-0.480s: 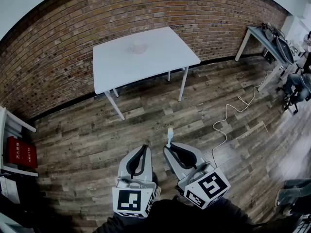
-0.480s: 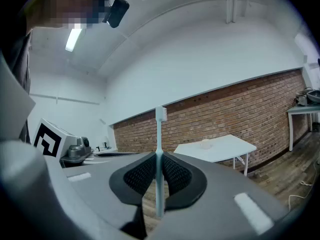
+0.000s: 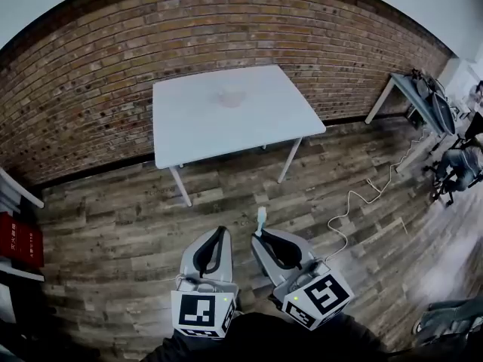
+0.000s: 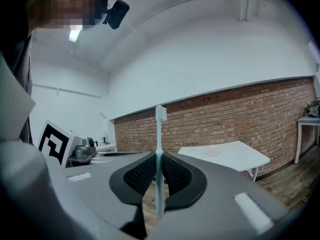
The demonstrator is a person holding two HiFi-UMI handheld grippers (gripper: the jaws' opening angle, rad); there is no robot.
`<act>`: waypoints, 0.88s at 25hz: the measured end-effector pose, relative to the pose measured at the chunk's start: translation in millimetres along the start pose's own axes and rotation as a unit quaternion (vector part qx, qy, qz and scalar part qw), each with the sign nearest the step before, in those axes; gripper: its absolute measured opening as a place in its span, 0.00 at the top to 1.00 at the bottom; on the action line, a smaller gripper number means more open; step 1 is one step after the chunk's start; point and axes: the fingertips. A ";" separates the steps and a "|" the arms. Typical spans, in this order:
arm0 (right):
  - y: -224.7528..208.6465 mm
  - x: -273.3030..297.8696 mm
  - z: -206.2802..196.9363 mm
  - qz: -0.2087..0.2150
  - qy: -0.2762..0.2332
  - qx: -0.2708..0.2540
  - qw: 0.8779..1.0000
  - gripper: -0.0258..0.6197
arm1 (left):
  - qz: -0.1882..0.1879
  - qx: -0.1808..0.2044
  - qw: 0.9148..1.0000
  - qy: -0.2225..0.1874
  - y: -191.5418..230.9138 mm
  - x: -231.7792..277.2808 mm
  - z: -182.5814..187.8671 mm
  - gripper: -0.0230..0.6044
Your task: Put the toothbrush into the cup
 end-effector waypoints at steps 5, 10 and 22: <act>-8.3 16.0 9.1 -0.012 0.003 -0.009 1.000 0.90 | -0.015 -0.012 1.000 0.002 8.6 17.5 0.0 0.95; -20.8 25.4 8.7 -0.019 0.005 -0.009 1.000 0.90 | -0.017 -0.015 1.000 0.005 15.2 33.2 -4.1 0.95; -89.5 61.3 18.2 -0.021 -0.013 0.015 1.000 0.90 | -0.016 0.005 0.999 0.029 21.5 108.2 -5.7 0.95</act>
Point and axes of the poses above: the fingertips, and each gripper's own axes: x forward along the fingers, y to its left, z out of its top, and after that the axes turned 1 degree about z, right-handed
